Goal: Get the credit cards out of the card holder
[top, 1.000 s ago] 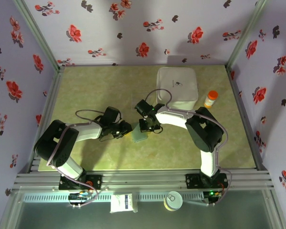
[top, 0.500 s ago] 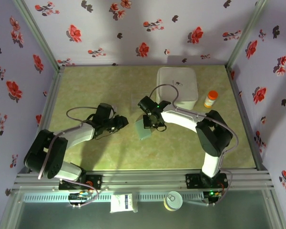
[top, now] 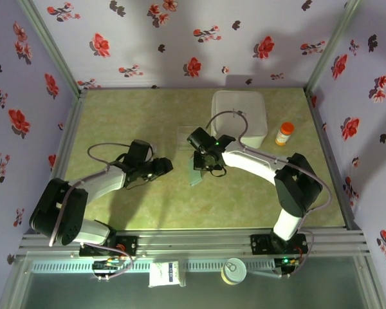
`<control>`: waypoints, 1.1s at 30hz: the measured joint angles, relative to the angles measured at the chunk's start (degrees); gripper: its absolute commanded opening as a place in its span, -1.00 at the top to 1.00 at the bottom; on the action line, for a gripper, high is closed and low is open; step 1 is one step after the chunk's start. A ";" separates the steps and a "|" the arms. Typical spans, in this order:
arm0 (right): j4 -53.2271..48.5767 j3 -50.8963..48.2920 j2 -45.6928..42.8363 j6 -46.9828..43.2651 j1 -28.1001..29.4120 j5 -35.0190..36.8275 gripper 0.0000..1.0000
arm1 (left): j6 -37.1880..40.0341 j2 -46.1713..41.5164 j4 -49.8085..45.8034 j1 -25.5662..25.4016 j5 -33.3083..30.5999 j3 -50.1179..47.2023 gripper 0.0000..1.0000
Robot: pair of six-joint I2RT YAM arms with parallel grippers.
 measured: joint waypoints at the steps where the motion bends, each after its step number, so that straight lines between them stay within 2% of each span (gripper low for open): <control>1: -0.22 0.26 0.00 0.42 0.55 0.07 1.00 | 0.79 0.00 -1.07 0.00 0.04 0.81 -0.07; 9: -1.81 5.88 0.46 2.75 4.79 0.92 1.00 | 4.09 -1.36 -5.01 0.04 0.42 3.04 -0.06; 14: -1.92 8.85 2.03 3.61 6.49 1.05 1.00 | 4.66 -1.62 -6.56 0.35 0.39 3.54 0.05; 18: -1.99 9.35 2.54 4.07 7.15 1.03 1.00 | 4.94 -1.53 -7.50 0.44 0.46 3.61 0.21; 23: -3.10 9.35 2.54 4.04 7.15 1.33 1.00 | 5.07 0.20 -8.04 0.48 1.36 3.72 0.45; 28: -4.57 8.48 2.45 3.76 5.92 2.12 1.00 | 5.07 2.36 -8.26 0.48 2.05 3.72 0.57; 33: -4.96 2.60 1.03 2.93 2.60 3.15 1.00 | 5.05 4.92 -8.35 0.46 3.02 4.26 0.64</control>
